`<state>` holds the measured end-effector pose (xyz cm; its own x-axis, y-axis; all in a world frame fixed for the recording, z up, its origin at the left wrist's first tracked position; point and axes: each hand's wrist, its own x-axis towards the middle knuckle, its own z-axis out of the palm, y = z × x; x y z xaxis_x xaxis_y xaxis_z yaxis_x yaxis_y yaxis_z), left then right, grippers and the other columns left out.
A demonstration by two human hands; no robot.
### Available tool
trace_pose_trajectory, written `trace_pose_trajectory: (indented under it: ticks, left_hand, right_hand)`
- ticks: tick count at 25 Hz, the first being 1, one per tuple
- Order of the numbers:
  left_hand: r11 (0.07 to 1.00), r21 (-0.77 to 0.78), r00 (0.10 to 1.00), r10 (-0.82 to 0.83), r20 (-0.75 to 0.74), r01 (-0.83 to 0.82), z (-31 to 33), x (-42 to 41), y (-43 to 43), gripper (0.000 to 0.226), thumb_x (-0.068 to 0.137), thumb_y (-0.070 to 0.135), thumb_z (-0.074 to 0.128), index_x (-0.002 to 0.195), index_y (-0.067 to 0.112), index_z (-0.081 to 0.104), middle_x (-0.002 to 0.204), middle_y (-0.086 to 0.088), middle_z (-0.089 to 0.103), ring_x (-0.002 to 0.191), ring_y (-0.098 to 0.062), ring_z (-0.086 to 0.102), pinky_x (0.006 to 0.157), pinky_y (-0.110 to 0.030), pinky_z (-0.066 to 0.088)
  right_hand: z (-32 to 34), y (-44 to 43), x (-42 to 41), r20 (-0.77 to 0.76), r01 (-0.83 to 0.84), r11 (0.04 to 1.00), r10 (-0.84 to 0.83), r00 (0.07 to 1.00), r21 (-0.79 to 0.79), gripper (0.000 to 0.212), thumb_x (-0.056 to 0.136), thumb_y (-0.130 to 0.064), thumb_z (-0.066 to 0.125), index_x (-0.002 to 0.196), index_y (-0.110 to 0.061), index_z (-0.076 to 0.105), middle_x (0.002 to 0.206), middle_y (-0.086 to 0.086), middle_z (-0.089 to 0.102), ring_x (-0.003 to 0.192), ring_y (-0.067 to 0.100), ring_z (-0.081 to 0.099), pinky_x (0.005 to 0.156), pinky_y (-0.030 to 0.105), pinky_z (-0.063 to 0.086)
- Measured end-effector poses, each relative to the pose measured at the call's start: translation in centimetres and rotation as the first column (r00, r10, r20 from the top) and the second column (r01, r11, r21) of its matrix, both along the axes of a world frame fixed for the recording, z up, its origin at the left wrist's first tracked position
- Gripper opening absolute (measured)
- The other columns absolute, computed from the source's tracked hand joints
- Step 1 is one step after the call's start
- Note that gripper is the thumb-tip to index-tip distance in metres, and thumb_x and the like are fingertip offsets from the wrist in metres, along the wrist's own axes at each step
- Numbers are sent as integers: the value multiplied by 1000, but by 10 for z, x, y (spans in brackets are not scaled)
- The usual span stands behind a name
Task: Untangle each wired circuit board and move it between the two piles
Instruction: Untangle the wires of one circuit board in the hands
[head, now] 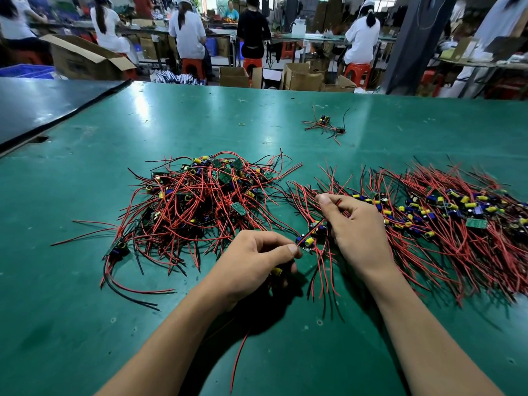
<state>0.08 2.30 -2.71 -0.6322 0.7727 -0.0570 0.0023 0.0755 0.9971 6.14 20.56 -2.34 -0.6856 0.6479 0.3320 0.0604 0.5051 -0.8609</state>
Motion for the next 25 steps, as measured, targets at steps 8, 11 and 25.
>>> trace_pose_trajectory:
  ticks: [8, 11, 25]
  left_hand:
    - [1000, 12, 998, -19, 54, 18, 5, -3, -4, 14, 92, 11, 64, 84, 5, 74, 68, -11, 67, 54, -23, 57, 55, -27, 49]
    - [997, 36, 988, -69, 135, 65, 8, -4, -7, 13, 90, 11, 65, 83, 4, 73, 67, -12, 66, 51, -22, 55, 52, -25, 48]
    - [999, -29, 973, 32, 228, -26, 8, -4, -5, 15, 92, 10, 64, 91, -4, 70, 72, -14, 69, 49, -21, 59, 48, -22, 48]
  right_hand:
    - [0, 5, -1, -140, -294, 755, 262, 955, -586, 48, 101, -50, 45, 88, -18, 78, 60, -2, 42, 38, 7, 28, 39, 20, 21]
    - [5, 12, 2, -293, -460, 498, 378, 878, -736, 45, 91, -53, 52, 79, -19, 77, 59, -4, 47, 36, 4, 28, 36, 18, 20]
    - [1, 6, 0, -140, -297, 736, 269, 953, -608, 63, 71, -68, 71, 100, -13, 76, 59, -4, 39, 37, 6, 27, 38, 17, 20]
